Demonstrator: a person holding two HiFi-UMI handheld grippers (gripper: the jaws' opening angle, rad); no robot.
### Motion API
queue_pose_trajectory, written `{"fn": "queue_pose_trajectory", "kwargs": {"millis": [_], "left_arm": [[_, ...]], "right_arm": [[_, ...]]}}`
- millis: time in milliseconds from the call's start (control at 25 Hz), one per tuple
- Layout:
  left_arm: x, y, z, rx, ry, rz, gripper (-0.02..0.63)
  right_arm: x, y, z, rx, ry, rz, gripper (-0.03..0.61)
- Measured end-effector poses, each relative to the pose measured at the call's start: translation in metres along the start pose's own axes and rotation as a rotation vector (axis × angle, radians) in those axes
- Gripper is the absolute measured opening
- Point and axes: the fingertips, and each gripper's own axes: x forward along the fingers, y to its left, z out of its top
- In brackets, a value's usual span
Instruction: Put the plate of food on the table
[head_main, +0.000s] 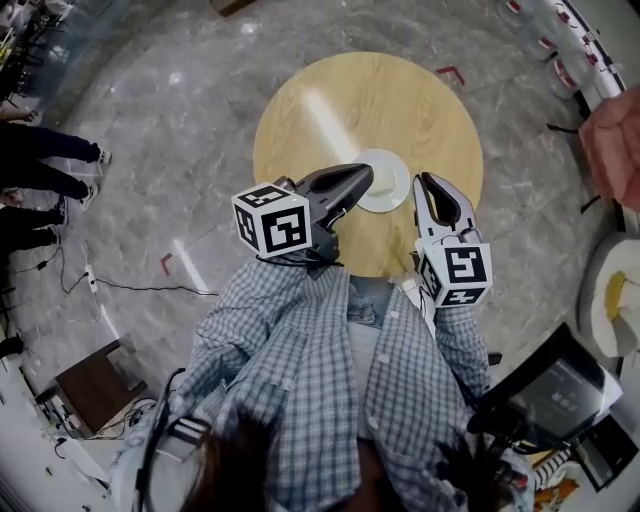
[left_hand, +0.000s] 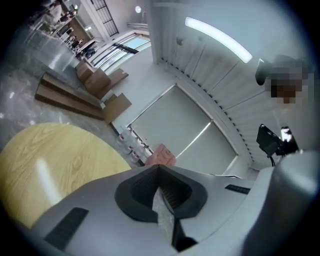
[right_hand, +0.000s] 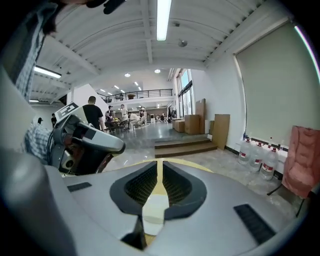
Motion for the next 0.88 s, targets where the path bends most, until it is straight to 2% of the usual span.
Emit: {"fn": "queue_pose_trajectory", "kwargs": {"millis": [80,200,400,480,880], "left_arm": [[0.001,-0.011,0.003,0.037,-0.009,-0.004,0.008],[0.002,-0.019,0.012,0.05,-0.027,-0.018,0.008],[0.002,-0.029,0.027,0.162,-0.016,0.015,0.008],[0.0,-0.029,0.033,0.191,-0.021,0.028,0.008],[-0.005,-0.026,0.038,0.16,-0.043,0.033,0.008]], "right_arm": [[-0.01,-0.006,0.009,0.004,-0.03,-0.018,0.041],[-0.016,-0.014,0.028,-0.011,-0.088,-0.055,0.025],[-0.02,-0.022,0.052,0.08,-0.166,-0.06,0.014],[-0.019,-0.024,0.057,0.085,-0.18,-0.065,0.008],[-0.018,-0.024,0.056,0.087,-0.168,-0.067,0.008]]}}
